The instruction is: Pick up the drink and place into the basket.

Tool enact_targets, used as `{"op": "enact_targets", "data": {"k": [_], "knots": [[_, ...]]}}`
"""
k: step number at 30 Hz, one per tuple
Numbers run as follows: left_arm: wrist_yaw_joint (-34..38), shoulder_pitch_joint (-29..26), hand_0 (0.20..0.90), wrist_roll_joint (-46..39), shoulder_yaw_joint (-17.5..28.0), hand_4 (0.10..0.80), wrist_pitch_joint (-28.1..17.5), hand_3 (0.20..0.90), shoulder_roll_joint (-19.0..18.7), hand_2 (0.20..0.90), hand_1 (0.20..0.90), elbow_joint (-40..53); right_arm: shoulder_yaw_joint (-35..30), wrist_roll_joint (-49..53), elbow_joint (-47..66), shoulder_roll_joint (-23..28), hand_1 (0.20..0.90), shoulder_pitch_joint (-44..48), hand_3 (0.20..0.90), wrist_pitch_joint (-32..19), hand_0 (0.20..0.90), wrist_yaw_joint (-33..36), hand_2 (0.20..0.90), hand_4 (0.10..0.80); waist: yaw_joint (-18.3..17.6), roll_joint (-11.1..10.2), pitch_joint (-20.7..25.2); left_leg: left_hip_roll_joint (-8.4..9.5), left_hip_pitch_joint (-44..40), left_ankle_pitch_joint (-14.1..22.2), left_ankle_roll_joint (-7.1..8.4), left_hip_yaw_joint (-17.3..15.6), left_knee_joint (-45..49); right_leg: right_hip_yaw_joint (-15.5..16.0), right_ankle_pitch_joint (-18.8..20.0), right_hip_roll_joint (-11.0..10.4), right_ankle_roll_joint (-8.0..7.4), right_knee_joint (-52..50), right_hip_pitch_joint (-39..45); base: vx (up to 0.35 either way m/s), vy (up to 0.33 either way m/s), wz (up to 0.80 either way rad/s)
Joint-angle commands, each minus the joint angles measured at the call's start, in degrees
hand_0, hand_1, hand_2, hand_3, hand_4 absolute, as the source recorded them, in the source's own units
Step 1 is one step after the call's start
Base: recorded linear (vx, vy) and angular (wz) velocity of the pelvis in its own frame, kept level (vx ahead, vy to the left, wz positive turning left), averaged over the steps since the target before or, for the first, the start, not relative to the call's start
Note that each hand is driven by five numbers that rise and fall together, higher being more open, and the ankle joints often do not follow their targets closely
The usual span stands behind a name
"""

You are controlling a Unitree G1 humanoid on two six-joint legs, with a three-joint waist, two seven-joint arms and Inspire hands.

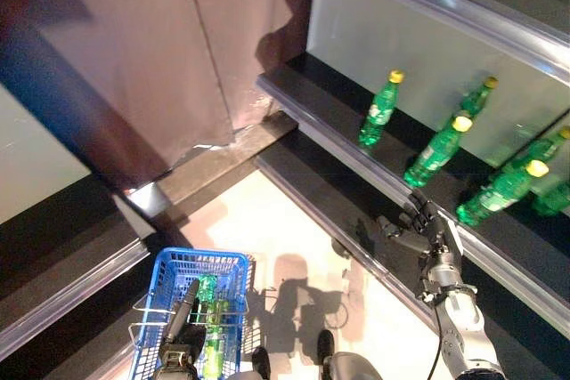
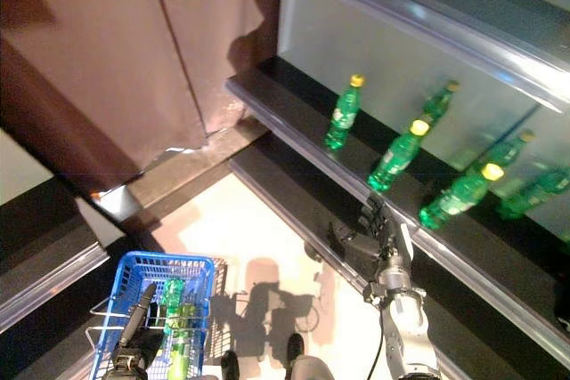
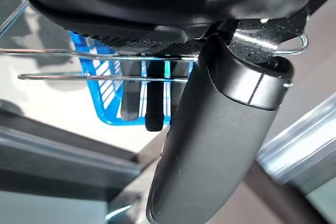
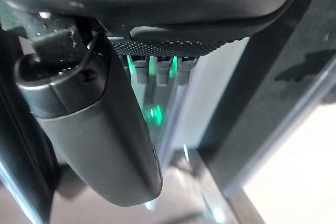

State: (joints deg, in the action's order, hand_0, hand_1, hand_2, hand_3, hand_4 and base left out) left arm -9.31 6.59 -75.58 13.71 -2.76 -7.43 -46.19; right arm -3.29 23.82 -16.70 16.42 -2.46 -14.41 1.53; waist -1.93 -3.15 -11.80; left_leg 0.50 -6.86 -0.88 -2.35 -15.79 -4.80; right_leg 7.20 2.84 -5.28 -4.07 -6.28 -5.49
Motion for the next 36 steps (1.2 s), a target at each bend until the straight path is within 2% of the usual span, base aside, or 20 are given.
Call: {"op": "enact_targets", "data": {"k": [1, 3, 5, 11, 16, 19, 21, 24, 25, 26, 28, 29, 31, 36], "knots": [[-9.7, -4.1, 0.3, -0.3, -0.1, 0.1, -4.8, 0.2, -6.6, 0.3, 0.3, 11.5, -3.0, 0.4, 6.3, 1.6, 0.9, 2.6, 0.9, -8.4, 0.9, 0.6, 0.9, 0.8, 0.0, 1.1, 2.9, 4.51, 1.5, 5.6, -1.78, 6.5, 4.7, 3.3, 6.3, -2.7, -3.06, -0.3, -4.1, 0.183, -0.188, -0.55], [-10.1, -4.4, 0.3, -0.3, 0.0, 0.1, -4.7, 0.2, -6.6, 0.3, 0.3, 11.3, -2.8, 0.5, 6.4, 1.5, 0.9, 2.7, 0.9, -8.8, 0.9, 0.3, 0.9, 0.8, -0.9, 0.7, 2.3, 4.84, 0.5, 7.2, -2.07, 6.1, 5.3, 3.0, 8.5, -1.8, -3.51, 1.2, -6.1, 0.227, -0.217, -0.46], [-9.8, -4.9, 0.3, 0.2, -0.2, 0.1, -4.7, 0.2, -6.2, 0.3, 0.3, 11.2, -2.7, 0.7, 6.5, 1.3, 0.9, 2.7, 0.9, -8.8, 0.9, -0.1, 0.9, 0.8, -1.8, 0.5, 2.3, 4.52, 0.3, 7.9, -2.38, 6.9, 6.6, 0.8, 7.2, -0.5, -2.77, 1.2, -6.4, 0.258, -0.264, -0.31], [-8.6, -5.0, 0.3, 1.0, -0.2, 0.1, -4.0, 0.2, -4.4, 0.3, 0.3, 12.0, -1.8, -1.1, 7.0, 0.8, 0.9, 2.0, 0.9, -8.2, 0.9, -0.4, 0.9, 0.8, -2.2, 0.7, 4.0, 2.27, -0.3, 9.3, -0.38, 7.8, 11.1, 0.8, 3.1, 0.7, -0.2, 0.6, -2.5, 0.251, -0.256, -0.02], [-8.9, -3.8, 0.3, 1.3, -0.8, 0.1, -4.2, 0.2, -3.0, 0.3, 0.3, 12.8, -0.7, -2.8, 8.0, 1.3, 0.9, 0.9, 0.9, -8.3, 0.9, -0.4, 0.9, 0.8, -1.9, 0.6, 4.4, -0.29, 3.7, 3.4, 2.82, 10.0, 23.9, 1.7, 0.1, 1.8, 3.32, 0.8, 1.3, 0.189, -0.237, 0.1], [-9.9, -2.5, 0.3, 0.8, -0.9, 0.1, -3.8, 0.2, -2.6, 0.3, 0.3, 12.7, -0.6, -3.7, 8.0, 2.1, 0.9, 0.6, 0.9, -8.5, 0.9, -0.8, 0.9, 0.8, -1.3, 0.3, 3.7, -0.52, 9.0, 1.1, 3.13, 10.4, 32.2, 1.9, -1.1, 1.7, 4.67, 0.9, 3.3, 0.159, -0.138, 0.1], [-9.6, -2.0, 0.3, 0.2, -1.2, 0.1, -4.1, 0.2, -2.3, 0.3, 0.3, 12.8, -0.4, -4.1, 7.8, 2.3, 0.9, 1.1, 0.9, -8.5, 0.9, -0.6, 0.9, 0.8, -0.4, 0.3, 3.2, 0.05, 10.8, 1.5, 2.43, 11.5, 30.1, 0.9, -1.7, 1.8, 4.3, 1.0, 4.5, 0.17, -0.015, 0.01], [-9.9, -1.3, 0.3, -1.0, -1.0, 0.1, -4.5, 0.2, -2.5, 0.3, 0.3, 12.2, 0.6, -4.3, 7.7, 2.8, 0.9, 2.2, 0.9, -7.9, 0.9, -0.2, 0.9, 0.8, 1.2, 1.4, 2.7, 0.77, 10.8, 0.1, 2.42, 13.3, 16.0, -1.1, -2.9, 3.2, 3.45, 1.5, 6.3, 0.195, 0.097, -0.11], [-10.2, -1.1, 0.3, -1.3, -0.9, 0.1, -4.7, 0.2, -2.5, 0.3, 0.3, 11.9, 0.9, -3.9, 7.6, 3.0, 0.9, 2.4, 0.9, -7.9, 0.9, 0.1, 0.9, 0.8, 1.9, 1.9, 2.6, 0.72, 11.4, -1.2, 2.88, 14.6, 11.3, -1.7, -3.2, 3.8, 3.32, 1.8, 7.0, 0.257, 0.152, -0.36], [-11.5, -0.5, 0.3, -1.3, -0.4, 0.1, -4.5, 0.2, -2.3, 0.3, 0.3, 11.2, 0.9, -3.6, 7.4, 3.1, 0.9, 2.3, 0.9, -8.2, 0.9, 0.7, 0.9, 0.8, 2.9, 2.3, 2.2, 0.68, 12.4, -4.4, 3.7, 15.9, 7.2, -2.7, -3.7, 4.2, 3.33, 2.4, 8.5, 0.212, 0.141, -0.38], [-12.8, -0.2, 0.3, -1.1, -0.1, 0.1, -4.7, 0.2, -2.0, 0.3, 0.3, 10.4, 0.8, -2.9, 7.2, 3.0, 0.9, 2.3, 0.9, -8.6, 0.9, 0.8, 0.9, 0.8, 3.7, 2.3, 1.8, 0.92, 14.2, -5.7, 4.12, 16.3, 7.3, -3.3, -4.2, 4.1, 3.39, 3.0, 9.8, 0.145, 0.17, -0.34], [-13.0, -0.5, 0.3, -1.6, 0.0, 0.1, -5.3, 0.2, -1.9, 0.3, 0.3, 9.9, 0.8, -2.5, 6.7, 2.8, 0.9, 2.4, 0.9, -8.8, 0.9, 0.1, 0.9, 0.8, 3.9, 2.0, 2.1, 1.75, 13.7, -4.4, 3.36, 17.7, 7.6, -3.6, -4.3, 3.6, 3.13, 3.2, 10.0, 0.091, 0.158, -0.29], [-12.8, -0.9, 0.3, -1.8, 0.0, 0.1, -5.6, 0.2, -2.1, 0.3, 0.3, 9.3, 0.9, -3.0, 6.5, 2.8, 0.9, 2.3, 0.9, -9.2, 0.9, 0.1, 0.9, 0.8, 3.7, 2.0, 2.4, 2.05, 12.6, -3.7, 2.97, 18.1, 7.3, -3.1, -4.3, 3.1, 2.91, 3.2, 9.9, 0.081, 0.179, -0.62], [-12.8, -1.5, 0.3, -1.1, 0.8, 0.1, -5.4, 0.2, -3.3, 0.3, 0.3, 8.3, -1.5, -0.1, 6.7, 2.7, 0.9, 0.8, 0.9, -9.1, 0.9, -1.7, 0.9, 0.8, 3.2, 1.8, 3.4, 3.43, 9.8, -0.7, 1.24, 17.4, 8.0, -1.9, -4.1, 1.3, 1.76, 2.2, 9.2, 0.096, 0.265, -0.31]]}}
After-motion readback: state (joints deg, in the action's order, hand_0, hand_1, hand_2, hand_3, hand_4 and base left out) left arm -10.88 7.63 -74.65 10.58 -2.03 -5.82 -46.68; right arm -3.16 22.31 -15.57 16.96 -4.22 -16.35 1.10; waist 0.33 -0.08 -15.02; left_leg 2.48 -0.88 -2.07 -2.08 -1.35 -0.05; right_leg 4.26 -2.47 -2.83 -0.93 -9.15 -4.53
